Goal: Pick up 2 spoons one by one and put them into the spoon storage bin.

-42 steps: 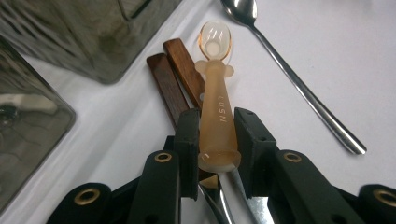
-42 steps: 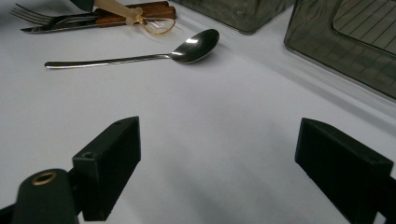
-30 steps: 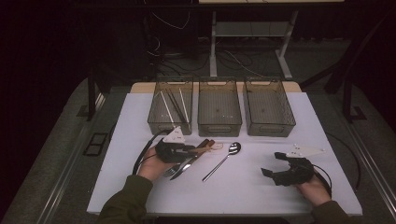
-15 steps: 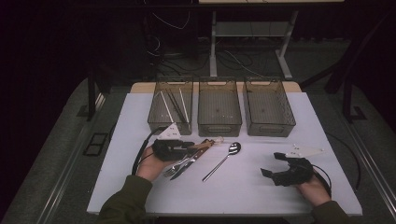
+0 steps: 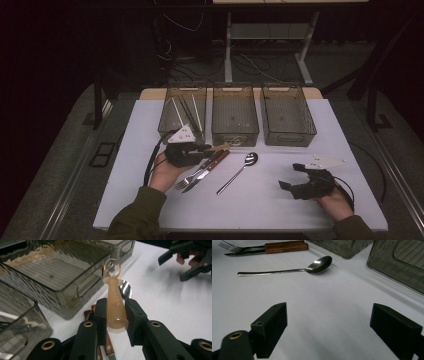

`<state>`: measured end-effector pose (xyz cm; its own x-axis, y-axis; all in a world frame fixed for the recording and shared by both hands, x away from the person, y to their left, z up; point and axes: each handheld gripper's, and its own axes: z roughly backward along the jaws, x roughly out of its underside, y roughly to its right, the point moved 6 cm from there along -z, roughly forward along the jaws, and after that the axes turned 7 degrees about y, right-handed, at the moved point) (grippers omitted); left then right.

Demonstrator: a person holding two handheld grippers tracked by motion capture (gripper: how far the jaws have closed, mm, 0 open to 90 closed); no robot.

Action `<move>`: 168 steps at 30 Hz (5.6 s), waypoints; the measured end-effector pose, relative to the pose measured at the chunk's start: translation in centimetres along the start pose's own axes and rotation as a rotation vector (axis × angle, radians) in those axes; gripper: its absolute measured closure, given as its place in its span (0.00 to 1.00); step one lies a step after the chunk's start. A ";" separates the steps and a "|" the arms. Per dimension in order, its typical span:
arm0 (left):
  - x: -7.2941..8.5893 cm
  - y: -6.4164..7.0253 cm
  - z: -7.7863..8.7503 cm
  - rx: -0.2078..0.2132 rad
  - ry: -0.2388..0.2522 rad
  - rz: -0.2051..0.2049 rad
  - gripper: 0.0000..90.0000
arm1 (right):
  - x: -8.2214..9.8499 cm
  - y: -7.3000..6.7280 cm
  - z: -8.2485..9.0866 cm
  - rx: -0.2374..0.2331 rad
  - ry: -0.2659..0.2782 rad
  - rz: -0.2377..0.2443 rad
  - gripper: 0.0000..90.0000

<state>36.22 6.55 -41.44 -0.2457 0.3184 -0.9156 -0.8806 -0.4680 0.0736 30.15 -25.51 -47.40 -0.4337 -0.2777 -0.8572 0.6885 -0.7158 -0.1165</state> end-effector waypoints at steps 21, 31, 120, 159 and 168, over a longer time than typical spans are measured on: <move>-3.8 -1.5 -2.9 -0.002 0.020 0.006 0.80 | 0.0 0.0 0.1 0.002 0.001 -0.007 0.16; -5.2 -3.1 -4.4 -0.040 0.016 0.023 0.80 | 0.0 0.1 0.1 0.007 0.005 -0.004 0.16; 1.4 1.1 -14.2 -0.068 -0.187 0.083 0.99 | -0.1 0.1 0.2 0.010 0.014 -0.004 0.16; 1.7 4.8 -17.2 0.079 -0.232 0.039 0.99 | -0.1 0.1 0.2 0.007 0.012 0.000 0.16; 1.6 7.8 -17.8 0.166 -0.262 -0.019 0.99 | -0.2 0.1 0.2 0.008 0.014 0.000 0.16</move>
<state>36.13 -11.27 -49.41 -0.3055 0.5373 -0.7861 -0.9349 -0.3257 0.1408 30.17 -25.69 -47.16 -0.4260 -0.2687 -0.8639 0.6838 -0.7209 -0.1129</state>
